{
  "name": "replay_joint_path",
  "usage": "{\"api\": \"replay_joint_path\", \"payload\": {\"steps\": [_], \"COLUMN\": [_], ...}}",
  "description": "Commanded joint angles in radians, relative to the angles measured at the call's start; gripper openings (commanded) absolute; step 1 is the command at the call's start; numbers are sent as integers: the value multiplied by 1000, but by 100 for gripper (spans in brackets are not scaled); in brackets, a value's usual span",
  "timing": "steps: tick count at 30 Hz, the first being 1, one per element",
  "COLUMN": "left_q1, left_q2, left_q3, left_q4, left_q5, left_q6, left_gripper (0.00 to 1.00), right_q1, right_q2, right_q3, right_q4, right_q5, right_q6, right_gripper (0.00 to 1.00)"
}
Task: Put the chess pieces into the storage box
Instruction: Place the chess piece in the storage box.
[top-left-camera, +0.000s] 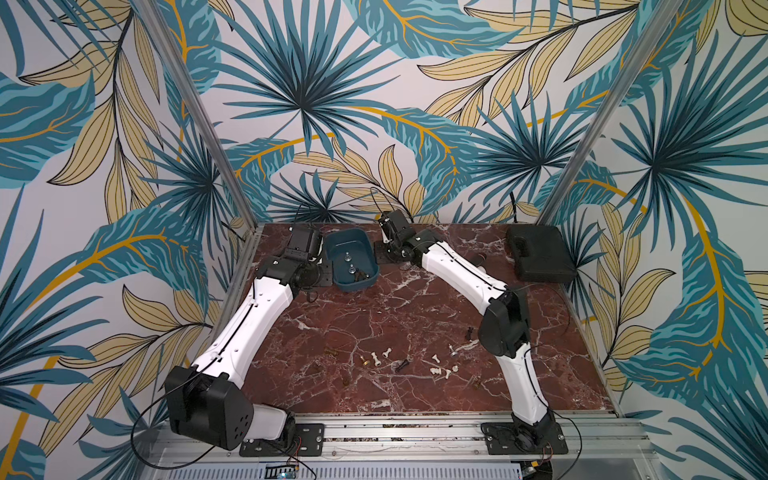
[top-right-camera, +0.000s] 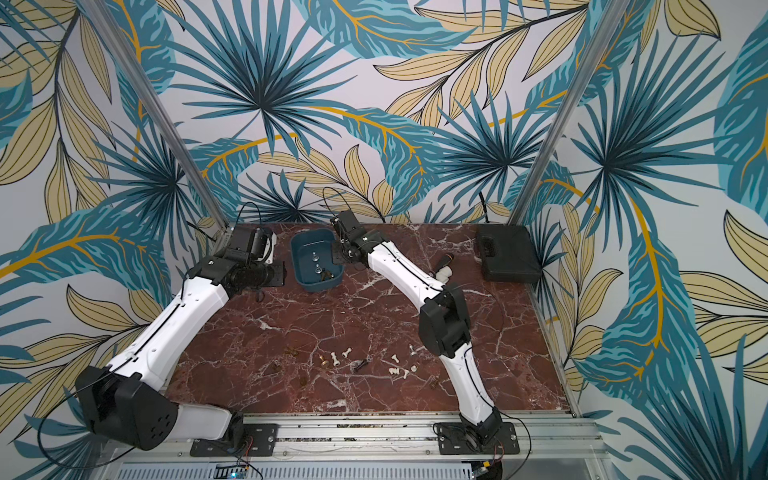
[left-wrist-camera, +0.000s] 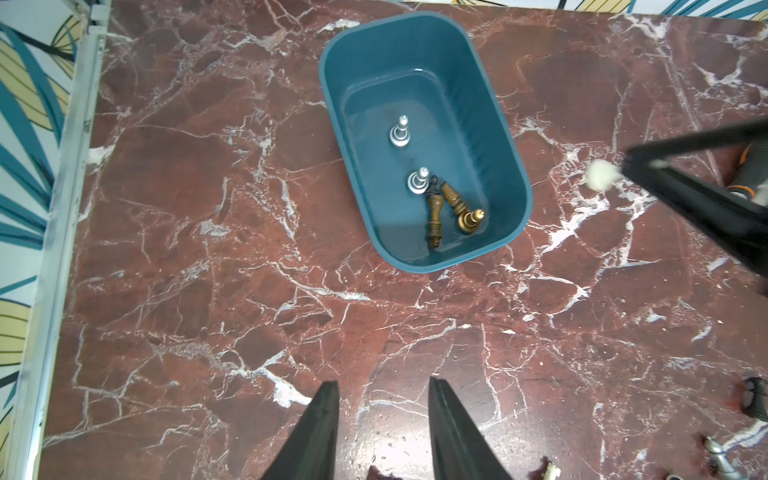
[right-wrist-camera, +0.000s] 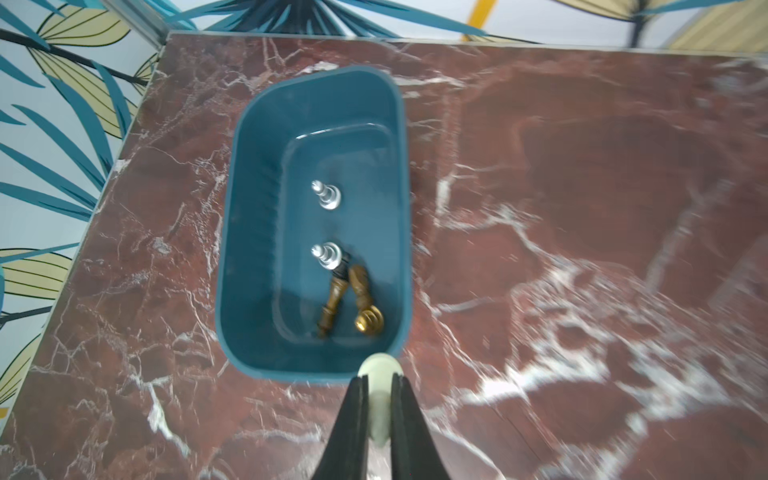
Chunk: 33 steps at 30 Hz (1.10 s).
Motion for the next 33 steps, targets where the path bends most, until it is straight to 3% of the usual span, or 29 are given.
{"api": "replay_joint_path", "payload": {"steps": [1,8,11,14,21,25,28,33], "left_q1": [11,20,22,23,23,-16,-132,-276], "left_q2": [-38,-29,-21,-15,-3,2,14,85], "left_q3": [-28,-30,-31,-30,-7,6,10,19], "left_q4": [60,77,74,69,48,35,44,92], "left_q5": [-16,6,45,50,84,100,38,55], "left_q6": [6,16,16,17,7,-3,3,-57], "left_gripper": [40,40,40,40,40,40,40,40], "right_q1": [6,7,9,9,27,28,18,-42], "right_q2": [106,277,295,293,137,-108,-380,-777], "right_q3": [90,228,235,234,195,-35,-405,-958], "right_q4": [7,37,52,58,55,68,137,130], "right_q5": [-34,-39,-27,-22,-54,7,129,230], "right_q6": [-47,-86,-94,-99,-81,-24,34,141], "right_gripper": [4,5,10,26,30,30,30,31]}}
